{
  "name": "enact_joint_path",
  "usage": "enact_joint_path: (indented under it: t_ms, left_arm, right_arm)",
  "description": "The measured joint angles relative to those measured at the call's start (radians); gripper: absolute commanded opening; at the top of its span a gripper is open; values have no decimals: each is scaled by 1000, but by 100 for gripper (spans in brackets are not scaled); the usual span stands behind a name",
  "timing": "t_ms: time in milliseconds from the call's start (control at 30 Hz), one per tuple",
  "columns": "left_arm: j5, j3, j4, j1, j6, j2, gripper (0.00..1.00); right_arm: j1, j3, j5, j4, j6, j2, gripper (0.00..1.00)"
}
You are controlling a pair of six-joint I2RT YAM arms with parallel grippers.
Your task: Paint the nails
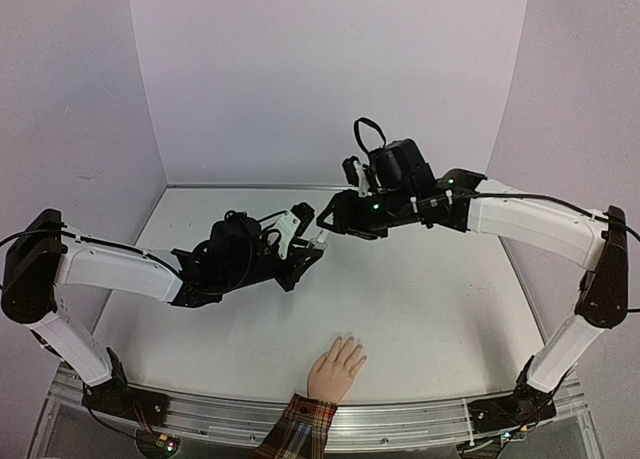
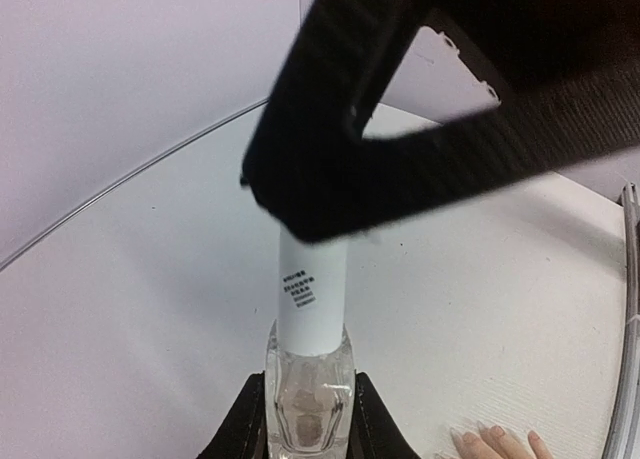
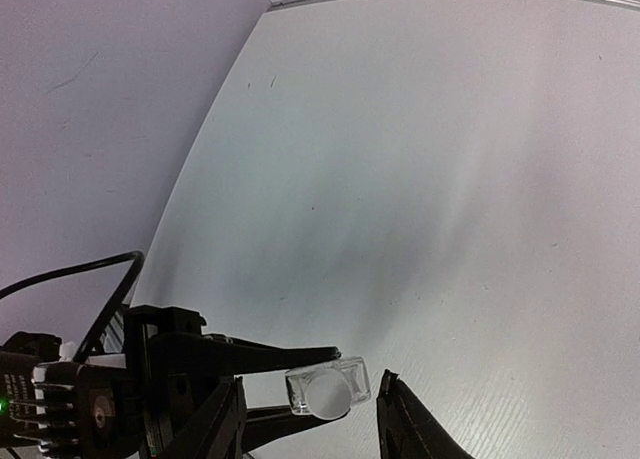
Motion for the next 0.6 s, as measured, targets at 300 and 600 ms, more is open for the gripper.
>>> enact_joint_path:
  t_ms: [300, 600]
  left_arm:
    - [-20, 0, 0, -4, 2, 0, 0]
    - [-18, 0, -7, -10, 0, -14, 0]
  right_arm:
    - [21, 18, -11, -19, -17, 58, 33]
    - [19, 35, -11, -27, -48, 75, 0]
